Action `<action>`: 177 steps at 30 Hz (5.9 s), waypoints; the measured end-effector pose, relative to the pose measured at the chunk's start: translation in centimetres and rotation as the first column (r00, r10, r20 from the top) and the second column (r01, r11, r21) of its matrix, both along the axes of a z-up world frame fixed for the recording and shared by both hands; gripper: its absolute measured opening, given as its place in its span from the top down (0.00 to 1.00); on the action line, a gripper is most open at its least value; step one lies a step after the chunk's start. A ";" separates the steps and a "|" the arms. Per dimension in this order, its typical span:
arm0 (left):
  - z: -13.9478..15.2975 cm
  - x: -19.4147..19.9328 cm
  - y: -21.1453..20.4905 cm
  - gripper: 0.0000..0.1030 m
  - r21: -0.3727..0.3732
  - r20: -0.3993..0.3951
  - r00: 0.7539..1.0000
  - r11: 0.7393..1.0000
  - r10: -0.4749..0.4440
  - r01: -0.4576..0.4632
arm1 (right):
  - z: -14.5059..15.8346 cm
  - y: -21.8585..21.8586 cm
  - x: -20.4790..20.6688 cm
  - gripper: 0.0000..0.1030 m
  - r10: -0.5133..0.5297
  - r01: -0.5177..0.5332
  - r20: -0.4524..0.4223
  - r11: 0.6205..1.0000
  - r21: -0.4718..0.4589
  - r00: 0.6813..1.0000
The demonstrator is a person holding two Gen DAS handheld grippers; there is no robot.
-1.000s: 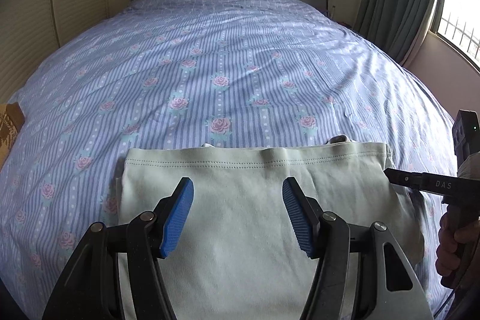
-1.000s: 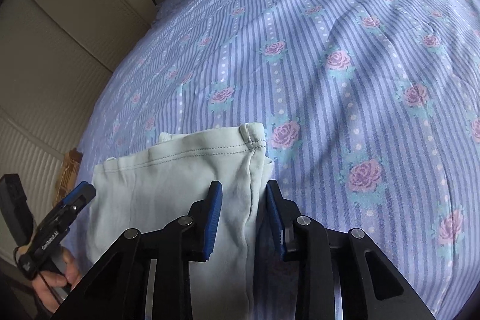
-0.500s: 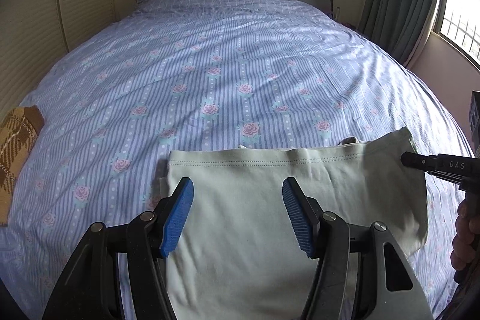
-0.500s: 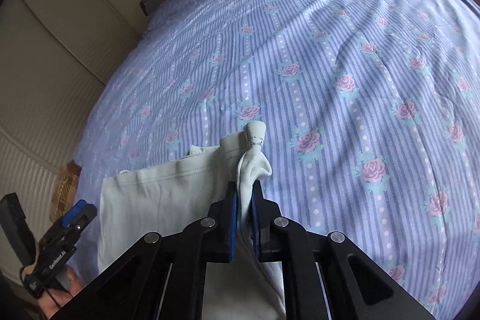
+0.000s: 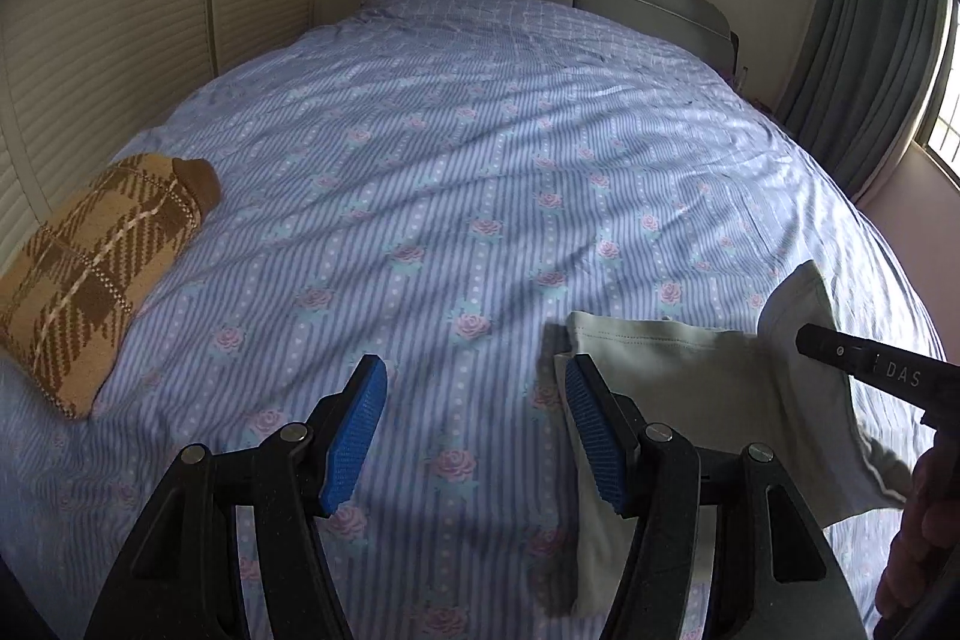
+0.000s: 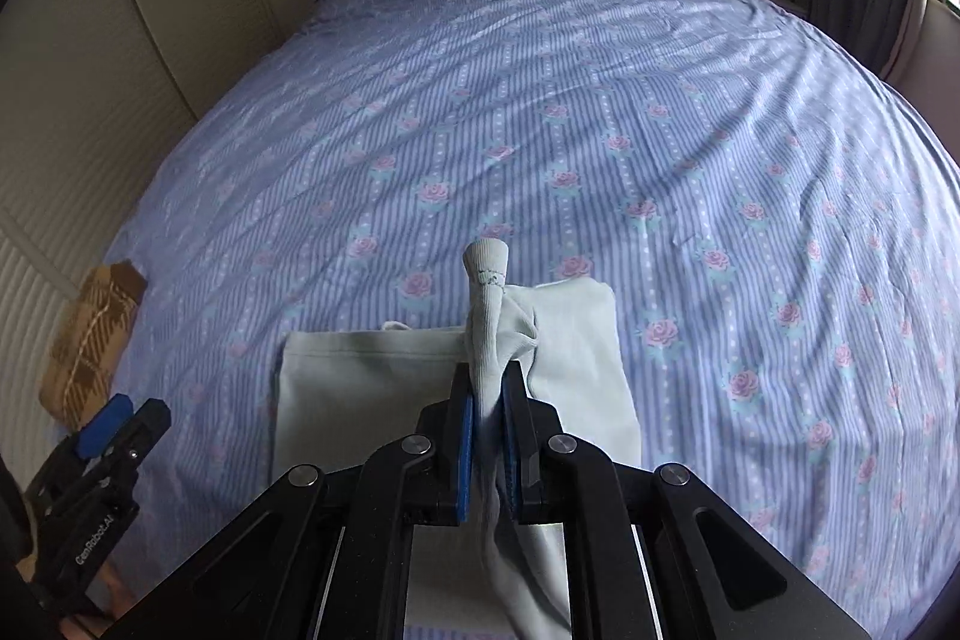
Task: Fold small clothes
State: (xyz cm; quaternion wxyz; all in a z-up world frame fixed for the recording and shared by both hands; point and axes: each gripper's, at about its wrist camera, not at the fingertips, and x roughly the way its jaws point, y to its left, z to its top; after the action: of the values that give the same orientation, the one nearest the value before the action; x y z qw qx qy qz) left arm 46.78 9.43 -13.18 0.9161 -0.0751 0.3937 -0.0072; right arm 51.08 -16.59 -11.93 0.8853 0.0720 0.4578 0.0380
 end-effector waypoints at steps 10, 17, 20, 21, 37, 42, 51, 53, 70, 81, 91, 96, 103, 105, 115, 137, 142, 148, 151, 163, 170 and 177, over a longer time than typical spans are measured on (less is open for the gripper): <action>-1.3 -0.7 4.8 0.40 -0.033 -0.020 0.998 0.998 0.059 -0.059 | -4.1 10.5 2.2 0.90 0.134 -0.137 -0.109 0.990 -0.022 0.985; -2.2 -0.8 3.4 0.40 -0.037 -0.032 0.999 0.999 0.028 -0.029 | -5.3 9.4 2.6 0.64 0.196 -0.189 -0.135 0.980 0.059 0.971; -1.8 -0.8 1.8 0.40 -0.054 -0.014 1.000 0.998 -0.013 0.012 | -3.5 6.9 0.9 0.52 0.184 -0.177 -0.072 0.980 0.091 0.980; -1.6 -0.8 1.1 0.40 -0.059 -0.007 0.999 0.998 -0.034 0.034 | -2.9 5.8 0.1 0.49 0.172 -0.168 -0.045 0.982 0.092 0.984; -4.1 3.5 -8.1 0.70 -0.043 -0.039 0.971 0.971 -0.237 0.236 | -3.9 -5.2 -7.9 0.49 0.014 -0.020 0.064 0.994 0.105 0.998; -5.6 4.9 -8.1 0.79 -0.063 -0.080 0.969 0.971 -0.233 0.229 | -5.2 -5.8 -8.1 0.49 0.006 -0.013 0.051 0.990 0.142 0.999; -5.4 5.3 -7.4 0.95 -0.061 -0.074 0.975 0.976 -0.212 0.207 | -6.7 -6.7 -8.6 0.49 -0.002 -0.003 0.031 0.986 0.168 1.000; -5.1 5.6 -7.1 0.95 -0.049 -0.071 0.975 0.977 -0.213 0.210 | -6.5 -6.7 -8.8 0.49 0.003 -0.010 0.041 0.985 0.171 0.999; -6.5 -0.3 -7.6 0.71 -0.107 -0.119 0.956 0.960 -0.270 0.258 | -5.9 -4.1 -11.7 0.49 0.092 -0.097 0.075 0.993 0.068 0.993; -6.8 0.9 -6.9 0.90 -0.109 -0.111 0.961 0.964 -0.253 0.241 | -6.8 -5.1 -12.7 0.49 0.055 -0.058 0.037 0.995 0.082 0.998; -6.2 -0.1 -7.0 0.84 -0.078 -0.104 0.959 0.964 -0.263 0.256 | -6.5 -4.0 -12.7 0.49 0.083 -0.087 0.057 0.993 0.078 0.995; -5.3 -3.3 -6.7 0.45 -0.084 -0.069 0.974 0.974 -0.218 0.212 | -6.4 -4.0 -12.8 0.49 0.083 -0.088 0.066 0.993 0.083 0.994; -8.8 -4.4 -6.1 0.44 -0.062 -0.140 0.973 0.982 -0.183 0.176 | -7.4 -3.8 -12.6 0.49 0.082 -0.085 0.060 0.995 0.055 0.995; -9.0 -4.6 -6.1 0.44 -0.051 -0.130 0.975 0.983 -0.182 0.177 | -8.1 -3.8 -12.4 0.49 0.082 -0.083 0.043 0.996 0.033 0.996; -7.1 -6.7 -6.2 0.36 -0.135 -0.081 0.990 0.985 -0.119 0.108 | -6.4 -5.4 -11.6 0.44 0.097 -0.105 0.075 0.988 0.109 0.992; -10.2 -4.9 -7.4 0.37 -0.246 -0.097 0.994 0.969 -0.048 0.023 | -10.1 -5.8 3.5 0.42 0.295 -0.240 -0.060 0.865 0.441 0.954; -10.4 -4.8 -7.8 0.42 -0.239 -0.086 0.995 0.971 -0.048 0.026 | -10.7 -4.8 5.1 0.42 0.331 -0.265 -0.057 0.836 0.480 0.942; -10.4 -5.1 -8.0 0.58 -0.238 -0.088 0.995 0.971 -0.047 0.025 | -10.7 -3.2 5.7 0.40 0.371 -0.310 -0.050 0.836 0.453 0.927; -10.4 -5.1 -8.6 0.74 -0.227 -0.100 0.993 0.973 -0.065 0.040 | -10.6 -1.9 5.5 0.59 0.376 -0.328 -0.048 0.857 0.397 0.925; -7.9 -5.6 -7.8 0.86 -0.244 -0.077 0.991 0.966 -0.110 0.088 | -9.7 -3.4 4.3 0.85 0.307 -0.250 -0.041 0.839 0.483 0.951; -4.4 -6.5 -4.8 0.86 -0.257 -0.032 0.993 0.961 -0.118 0.106 | -6.0 -1.6 3.0 0.86 0.288 -0.252 -0.003 0.845 0.472 0.958; -0.4 -7.4 1.7 0.86 -0.284 0.008 0.995 0.953 -0.102 0.100 | -1.4 3.6 2.3 0.86 0.311 -0.297 0.048 0.831 0.471 0.949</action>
State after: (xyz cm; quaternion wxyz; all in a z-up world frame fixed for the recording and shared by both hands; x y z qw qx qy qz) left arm 39.43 11.09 -13.61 0.8929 -0.1857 0.3952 -0.1103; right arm 53.40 -12.96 -13.32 0.8164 0.2122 0.4537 0.2874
